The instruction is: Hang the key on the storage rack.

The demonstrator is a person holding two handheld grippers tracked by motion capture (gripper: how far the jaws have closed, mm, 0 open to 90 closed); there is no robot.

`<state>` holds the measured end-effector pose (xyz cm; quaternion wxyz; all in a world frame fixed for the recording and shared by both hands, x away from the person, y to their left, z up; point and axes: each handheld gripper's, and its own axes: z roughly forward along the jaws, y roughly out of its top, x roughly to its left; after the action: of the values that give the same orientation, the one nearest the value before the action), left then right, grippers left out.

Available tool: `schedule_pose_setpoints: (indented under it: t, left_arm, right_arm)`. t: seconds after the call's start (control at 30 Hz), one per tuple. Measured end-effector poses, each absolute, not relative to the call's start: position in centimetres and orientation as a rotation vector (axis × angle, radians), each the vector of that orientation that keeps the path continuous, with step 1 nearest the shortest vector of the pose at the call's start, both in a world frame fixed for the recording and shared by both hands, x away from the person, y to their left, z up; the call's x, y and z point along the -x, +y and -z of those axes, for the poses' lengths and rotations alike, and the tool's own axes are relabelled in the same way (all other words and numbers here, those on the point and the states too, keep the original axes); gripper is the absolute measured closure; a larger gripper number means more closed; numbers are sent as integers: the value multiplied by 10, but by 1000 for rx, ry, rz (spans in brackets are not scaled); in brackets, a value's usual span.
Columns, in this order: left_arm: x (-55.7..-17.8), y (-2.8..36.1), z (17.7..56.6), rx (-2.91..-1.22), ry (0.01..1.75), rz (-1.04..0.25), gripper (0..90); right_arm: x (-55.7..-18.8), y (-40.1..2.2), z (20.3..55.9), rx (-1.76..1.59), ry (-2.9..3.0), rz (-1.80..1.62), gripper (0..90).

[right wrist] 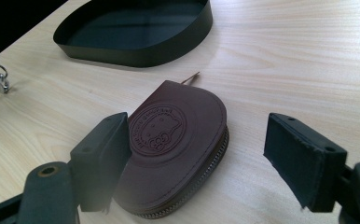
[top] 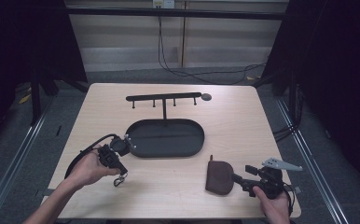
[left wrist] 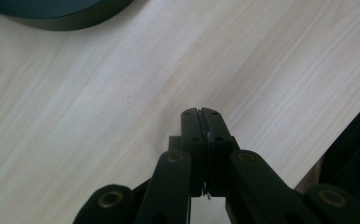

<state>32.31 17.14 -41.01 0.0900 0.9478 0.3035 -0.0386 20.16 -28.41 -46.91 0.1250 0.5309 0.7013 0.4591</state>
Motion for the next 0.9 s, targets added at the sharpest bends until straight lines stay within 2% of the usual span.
schedule_pose_setpoints:
  t: [0.9]
  left_arm:
    - [-329,179,366,-2878,886,96,894]
  right_arm:
    - [-201,-284,470,-1545,2042,-1307,210]
